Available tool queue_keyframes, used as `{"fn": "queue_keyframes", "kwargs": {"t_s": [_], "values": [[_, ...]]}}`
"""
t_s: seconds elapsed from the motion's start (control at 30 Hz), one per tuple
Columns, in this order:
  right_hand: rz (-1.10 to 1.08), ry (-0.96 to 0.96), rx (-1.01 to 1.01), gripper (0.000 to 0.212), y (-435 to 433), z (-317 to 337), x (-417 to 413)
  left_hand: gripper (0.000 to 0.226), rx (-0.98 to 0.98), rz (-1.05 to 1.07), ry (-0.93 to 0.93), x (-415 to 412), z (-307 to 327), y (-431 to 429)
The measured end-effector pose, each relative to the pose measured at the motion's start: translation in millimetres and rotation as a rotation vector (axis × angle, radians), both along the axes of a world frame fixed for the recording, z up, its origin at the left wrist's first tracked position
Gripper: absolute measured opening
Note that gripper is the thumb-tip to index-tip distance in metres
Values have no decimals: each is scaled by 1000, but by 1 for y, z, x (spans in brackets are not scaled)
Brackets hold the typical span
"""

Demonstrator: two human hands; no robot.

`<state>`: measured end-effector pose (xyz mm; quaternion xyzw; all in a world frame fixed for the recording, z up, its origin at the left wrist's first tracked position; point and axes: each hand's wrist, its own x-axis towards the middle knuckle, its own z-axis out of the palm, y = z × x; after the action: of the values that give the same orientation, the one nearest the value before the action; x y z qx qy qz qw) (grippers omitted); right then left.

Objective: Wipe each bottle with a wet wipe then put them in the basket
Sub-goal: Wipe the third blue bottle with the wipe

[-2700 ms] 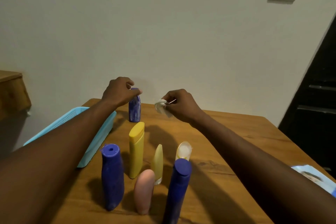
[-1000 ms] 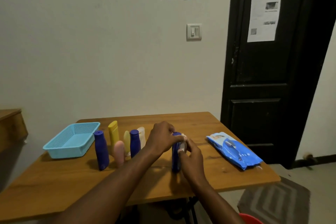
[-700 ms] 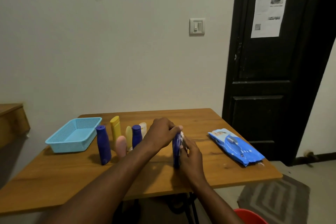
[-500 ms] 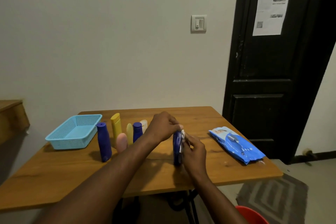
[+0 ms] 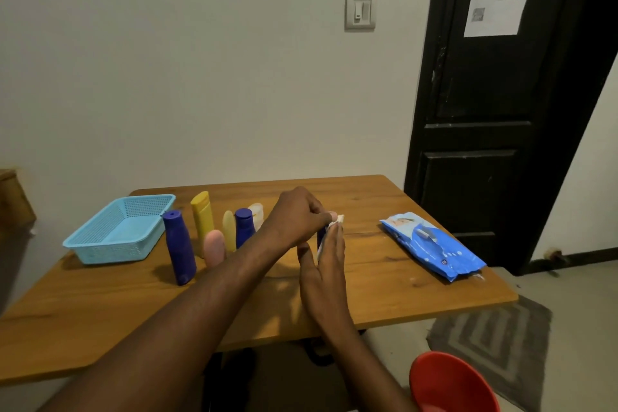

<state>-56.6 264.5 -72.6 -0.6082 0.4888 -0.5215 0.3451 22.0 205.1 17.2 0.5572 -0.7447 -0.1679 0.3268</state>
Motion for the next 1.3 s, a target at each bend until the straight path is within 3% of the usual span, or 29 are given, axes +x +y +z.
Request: {"fn": "queue_keyframes", "kwargs": {"t_s": [0.2, 0.43, 0.53, 0.67, 0.73, 0.83, 0.93, 1.03, 1.17, 1.3], "values": [[-51, -42, -28, 59, -24, 1, -17, 23, -24, 36, -62, -2, 1, 3], [-14, 113, -62, 90, 15, -18, 0, 25, -44, 0, -68, -5, 1, 3], [-15, 62, -10, 97, -2, -6, -6, 23, -37, 4, -132, -6, 3, 4], [26, -72, 83, 65, -37, 9, -26, 21, -21, 8, -150, -6, 6, 6], [44, -51, 106, 61, -41, 4, -28, 21, -18, 11, -129, -5, 5, 7], [21, 14, 141, 68, -29, -17, -27, 22, -18, 13, -97, -5, 1, 7], [14, 120, 194, 97, -10, -35, -27, 23, -32, 15, -82, -6, -1, 6], [65, 23, 217, 117, 10, -26, -20, 22, -42, 7, -86, -7, -1, 6], [44, -23, 95, 108, 1, 5, -16, 21, -62, 9, -95, -5, -1, 8], [29, -40, 128, 73, -26, 4, -24, 20, -49, 14, -120, -5, 0, 8]]}}
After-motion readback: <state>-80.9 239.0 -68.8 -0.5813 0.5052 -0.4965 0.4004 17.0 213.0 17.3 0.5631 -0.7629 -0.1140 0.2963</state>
